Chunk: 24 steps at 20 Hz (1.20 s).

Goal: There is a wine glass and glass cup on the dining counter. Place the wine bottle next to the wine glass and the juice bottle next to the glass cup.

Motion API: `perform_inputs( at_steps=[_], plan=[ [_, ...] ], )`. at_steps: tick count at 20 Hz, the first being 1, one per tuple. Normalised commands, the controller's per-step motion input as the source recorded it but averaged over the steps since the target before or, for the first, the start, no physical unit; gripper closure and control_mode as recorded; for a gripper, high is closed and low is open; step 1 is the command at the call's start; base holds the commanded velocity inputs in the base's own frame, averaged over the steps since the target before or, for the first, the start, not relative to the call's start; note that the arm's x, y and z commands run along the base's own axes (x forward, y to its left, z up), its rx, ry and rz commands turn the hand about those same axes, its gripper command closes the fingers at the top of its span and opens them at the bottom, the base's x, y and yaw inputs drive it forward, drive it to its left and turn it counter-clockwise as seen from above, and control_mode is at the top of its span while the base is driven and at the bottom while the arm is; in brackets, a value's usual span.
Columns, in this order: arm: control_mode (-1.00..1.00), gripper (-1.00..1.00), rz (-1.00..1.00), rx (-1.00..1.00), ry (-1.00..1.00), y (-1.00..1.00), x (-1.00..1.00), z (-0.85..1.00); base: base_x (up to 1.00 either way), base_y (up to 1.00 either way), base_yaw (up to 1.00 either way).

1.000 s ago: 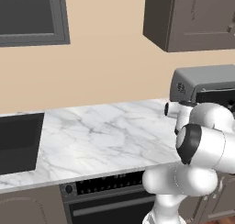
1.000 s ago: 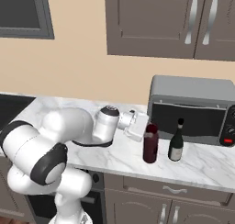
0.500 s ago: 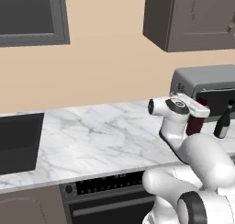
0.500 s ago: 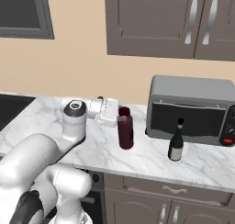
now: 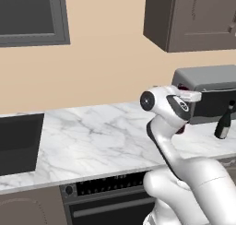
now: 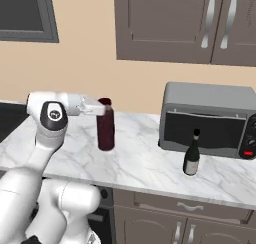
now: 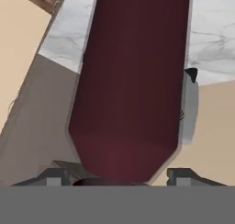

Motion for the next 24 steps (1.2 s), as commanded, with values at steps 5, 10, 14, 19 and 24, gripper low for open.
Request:
perform_inputs(
  at_steps=[5,10,14,19,24],
  plan=[
    [-1.0,1.0,0.47,0.01,0.01,0.73,0.7,0.04,0.0,0.0,0.0],
    [-1.0,1.0,0.4,0.01,0.0,0.27,0.62,0.04,0.0,0.0,0.0],
    [-1.0,1.0,0.24,-0.02,0.0,0.45,0.04,0.03,0.0,0.0,0.0],
    [-1.0,1.0,0.03,-0.01,0.0,0.52,-0.21,0.22,0.0,0.0,0.0],
    [-1.0,1.0,0.0,0.0,0.0,0.41,-0.26,0.37,0.0,0.0,0.0]
  ],
)
